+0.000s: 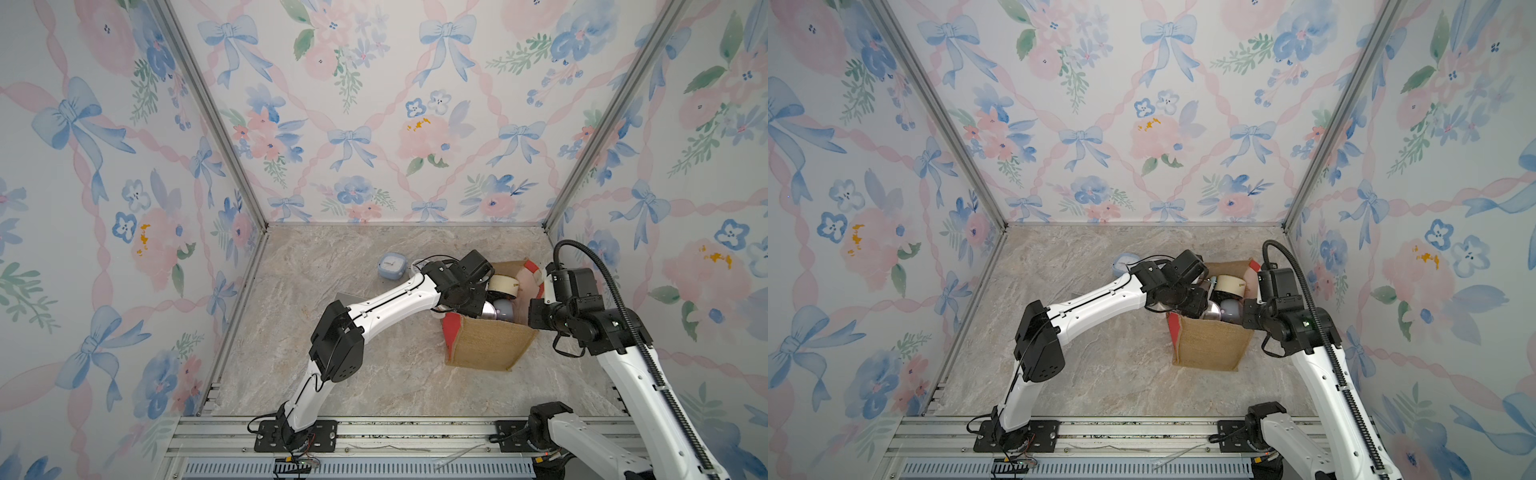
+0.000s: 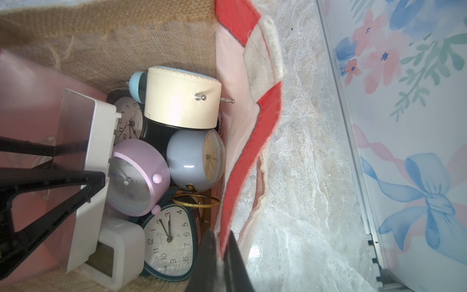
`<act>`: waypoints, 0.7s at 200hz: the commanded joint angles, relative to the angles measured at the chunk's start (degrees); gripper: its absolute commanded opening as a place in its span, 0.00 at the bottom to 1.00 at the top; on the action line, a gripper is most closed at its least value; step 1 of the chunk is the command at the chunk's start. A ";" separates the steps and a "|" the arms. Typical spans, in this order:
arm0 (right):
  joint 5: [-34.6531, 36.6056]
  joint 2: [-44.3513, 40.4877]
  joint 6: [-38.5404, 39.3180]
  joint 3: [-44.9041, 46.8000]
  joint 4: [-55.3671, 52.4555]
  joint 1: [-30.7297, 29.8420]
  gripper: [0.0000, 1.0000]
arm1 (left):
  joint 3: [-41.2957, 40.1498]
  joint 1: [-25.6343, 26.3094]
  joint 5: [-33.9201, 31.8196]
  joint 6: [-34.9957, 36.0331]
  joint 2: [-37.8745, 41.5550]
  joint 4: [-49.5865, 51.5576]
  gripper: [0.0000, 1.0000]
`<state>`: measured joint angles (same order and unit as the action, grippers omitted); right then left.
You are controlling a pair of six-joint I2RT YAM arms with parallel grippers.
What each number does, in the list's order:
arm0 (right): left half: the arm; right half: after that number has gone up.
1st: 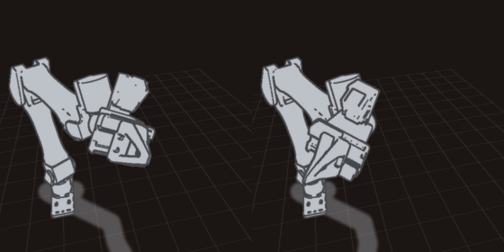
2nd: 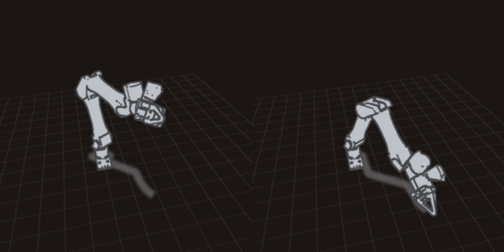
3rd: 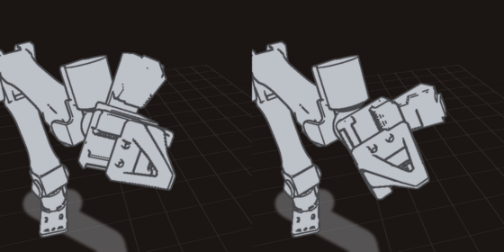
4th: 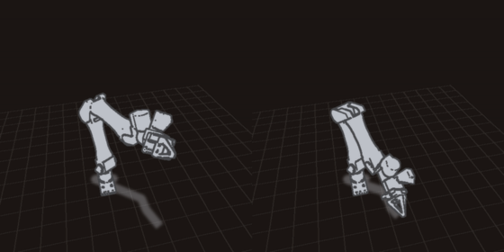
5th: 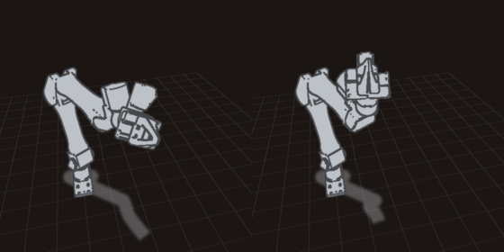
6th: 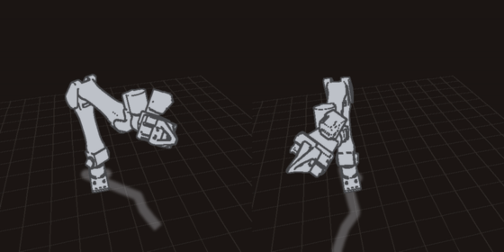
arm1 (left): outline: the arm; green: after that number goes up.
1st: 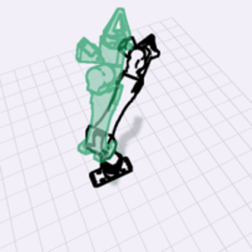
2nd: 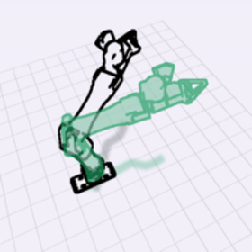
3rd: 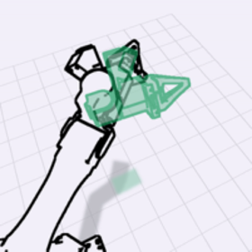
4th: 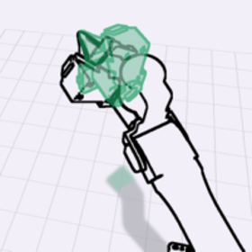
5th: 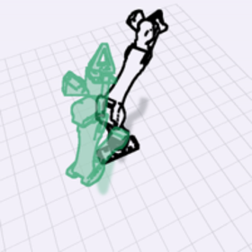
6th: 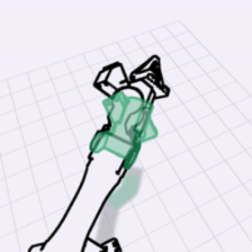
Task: Put the alarm clock into the canvas bag
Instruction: Place the alarm at the canvas bag.
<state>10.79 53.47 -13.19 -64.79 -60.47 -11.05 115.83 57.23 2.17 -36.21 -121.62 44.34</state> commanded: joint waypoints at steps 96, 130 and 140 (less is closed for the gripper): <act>0.81 -1.88 0.89 0.02 1.33 -0.66 0.06 | 3.86 -1.03 1.69 1.30 3.22 1.15 0.80; 0.81 -1.93 0.89 0.02 1.34 -0.80 0.06 | 5.40 -1.85 1.17 1.70 6.32 1.12 0.80; 0.81 -1.88 0.86 -0.06 1.40 -0.80 0.06 | 5.62 -2.24 0.52 1.96 7.25 1.19 0.80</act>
<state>10.76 53.08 -13.19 -64.69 -60.47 -11.05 119.11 56.05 3.27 -35.97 -119.11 44.95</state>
